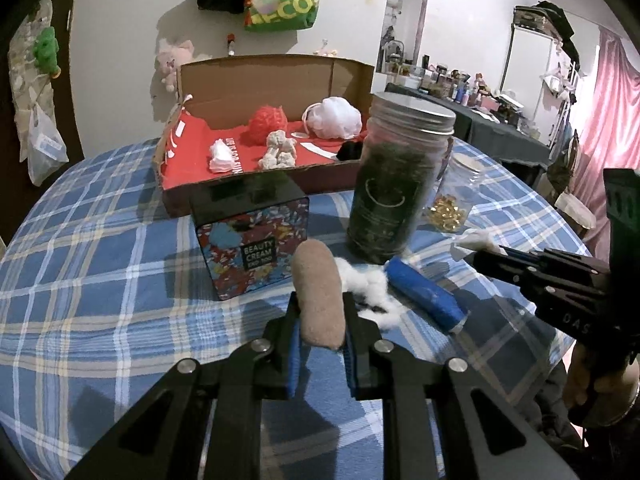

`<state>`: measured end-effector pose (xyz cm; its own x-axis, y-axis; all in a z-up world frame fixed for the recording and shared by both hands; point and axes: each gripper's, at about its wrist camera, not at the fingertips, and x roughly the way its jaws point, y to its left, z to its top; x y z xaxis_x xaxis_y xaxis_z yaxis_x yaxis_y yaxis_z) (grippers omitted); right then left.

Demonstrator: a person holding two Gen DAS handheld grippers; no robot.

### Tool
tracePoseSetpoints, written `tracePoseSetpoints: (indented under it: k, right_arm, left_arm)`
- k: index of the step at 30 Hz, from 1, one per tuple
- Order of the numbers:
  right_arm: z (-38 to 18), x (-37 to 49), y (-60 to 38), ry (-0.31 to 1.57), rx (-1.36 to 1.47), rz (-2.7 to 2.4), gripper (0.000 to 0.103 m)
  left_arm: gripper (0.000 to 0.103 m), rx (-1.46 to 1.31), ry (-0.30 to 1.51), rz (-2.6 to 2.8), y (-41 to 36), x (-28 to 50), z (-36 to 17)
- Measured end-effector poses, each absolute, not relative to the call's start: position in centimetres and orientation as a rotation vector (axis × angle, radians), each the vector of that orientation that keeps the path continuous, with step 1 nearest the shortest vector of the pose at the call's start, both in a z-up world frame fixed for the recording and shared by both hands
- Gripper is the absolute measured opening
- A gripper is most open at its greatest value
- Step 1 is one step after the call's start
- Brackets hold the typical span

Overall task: Organize soft objects
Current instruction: 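Grasp the beige round pad with the left tool while the right tool grasps the white tissue, then carry the pad and tissue into the box and open both tools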

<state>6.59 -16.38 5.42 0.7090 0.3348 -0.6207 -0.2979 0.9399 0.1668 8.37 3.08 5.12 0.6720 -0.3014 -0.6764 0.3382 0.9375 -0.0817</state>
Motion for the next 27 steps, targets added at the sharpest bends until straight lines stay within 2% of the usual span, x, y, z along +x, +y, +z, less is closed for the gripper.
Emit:
tracePoseSetpoints:
  k: [15, 27]
  right_arm:
    - [5.3, 7.4, -19.9, 0.740, 0.089, 0.283, 0.011]
    - [5.0, 10.5, -23.8, 0.806, 0.136, 0.261, 0.011]
  left_arm:
    - [0.018, 0.011, 0.820, -0.272, 7.5, 9.2, 4.9]
    - [0.018, 0.028, 0.876, -0.294, 11.0, 13.1, 4.5]
